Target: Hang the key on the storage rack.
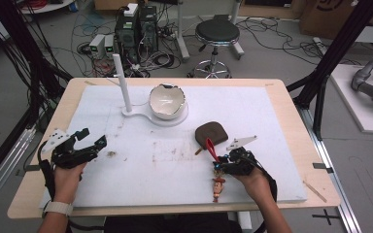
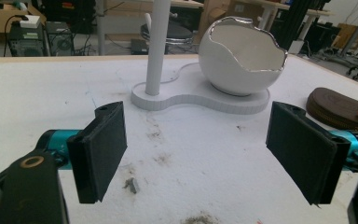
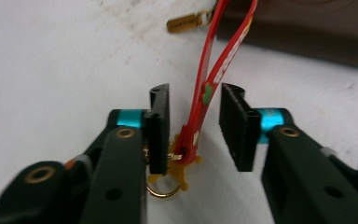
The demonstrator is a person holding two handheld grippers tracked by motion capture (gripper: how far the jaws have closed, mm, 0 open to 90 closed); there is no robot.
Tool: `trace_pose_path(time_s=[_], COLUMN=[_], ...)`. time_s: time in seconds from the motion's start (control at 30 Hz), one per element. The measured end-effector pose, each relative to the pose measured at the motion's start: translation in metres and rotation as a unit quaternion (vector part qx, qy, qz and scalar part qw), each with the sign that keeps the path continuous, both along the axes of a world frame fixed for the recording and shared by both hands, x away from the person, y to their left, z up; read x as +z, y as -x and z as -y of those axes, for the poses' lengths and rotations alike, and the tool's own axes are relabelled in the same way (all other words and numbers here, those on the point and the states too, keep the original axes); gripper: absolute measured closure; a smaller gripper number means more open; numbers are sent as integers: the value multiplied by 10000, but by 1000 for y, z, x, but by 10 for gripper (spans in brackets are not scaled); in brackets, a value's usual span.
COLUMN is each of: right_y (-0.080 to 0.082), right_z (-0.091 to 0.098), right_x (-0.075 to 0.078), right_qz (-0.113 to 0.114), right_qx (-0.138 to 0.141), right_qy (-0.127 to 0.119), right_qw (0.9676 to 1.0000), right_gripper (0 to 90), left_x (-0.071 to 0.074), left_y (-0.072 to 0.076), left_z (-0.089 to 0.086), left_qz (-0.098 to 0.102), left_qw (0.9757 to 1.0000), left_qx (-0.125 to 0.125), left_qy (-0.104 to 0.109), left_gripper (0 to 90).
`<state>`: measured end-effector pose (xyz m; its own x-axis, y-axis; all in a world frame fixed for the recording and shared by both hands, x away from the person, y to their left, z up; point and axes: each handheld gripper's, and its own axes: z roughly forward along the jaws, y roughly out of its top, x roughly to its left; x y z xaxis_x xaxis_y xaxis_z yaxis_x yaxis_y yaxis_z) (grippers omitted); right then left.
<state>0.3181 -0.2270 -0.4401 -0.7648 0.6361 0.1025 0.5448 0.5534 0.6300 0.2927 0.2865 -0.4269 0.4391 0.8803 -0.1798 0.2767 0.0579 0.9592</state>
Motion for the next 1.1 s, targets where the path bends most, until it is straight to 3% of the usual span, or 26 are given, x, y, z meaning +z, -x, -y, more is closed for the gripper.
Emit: trace_pose_path(time_s=[0.03,0.2,0.23,0.33,0.4,0.43,0.5,0.53,0.63,0.67,0.7,0.73,0.83,0.97,1.1], right_y=[0,3,3,1,-1,-1,-4,-4,-3,-2,-2,-1,-1,-2,-1], right_z=[-2,-13,-21,-30,-46,-46,-58,-72,-89,-93,-95,-97,-99,-103,-110], right_x=[-1,4,7,10,15,15,17,18,17,16,17,17,19,22,24], right_qz=[-2,121,238,342,589,589,807,963,1251,1316,1396,1475,1539,1616,1707], right_qx=[41,318,399,460,472,472,554,641,755,778,784,816,795,866,932], right_qy=[47,-11,-161,-320,-483,-483,-525,-549,-489,-474,-453,-477,-549,-565,-516], right_qw=[10000,9994,9988,9978,9960,9960,9938,9918,9881,9871,9861,9845,9833,9814,9796], right_gripper=[832,842,843,843,843,843,843,843,843,843,843,843,842,842,842], left_x=[0,0,1,2,4,5,7,9,10,11,11,10,9,11,17], left_y=[0,0,-1,-1,-1,-1,-2,-4,-7,-12,-12,-18,-24,-35,-41], left_z=[0,2,4,7,11,13,21,31,44,56,56,68,79,100,118], left_qz=[4,-8,-14,-30,-7,-13,-30,-50,-70,-184,-184,-341,-511,-687,-711], left_qw=[10000,10000,9999,9996,9991,9985,9962,9938,9909,9880,9880,9862,9837,9765,9709], left_qx=[7,-67,-130,-218,-341,-412,-659,-913,-1168,-1392,-1392,-1489,-1592,-1829,-2075], left_qy=[0,42,108,165,268,365,575,636,669,651,651,643,665,915,961], left_gripper=[205,226,248,252,263,263,265,265,265,261,256,256,256,249,244])
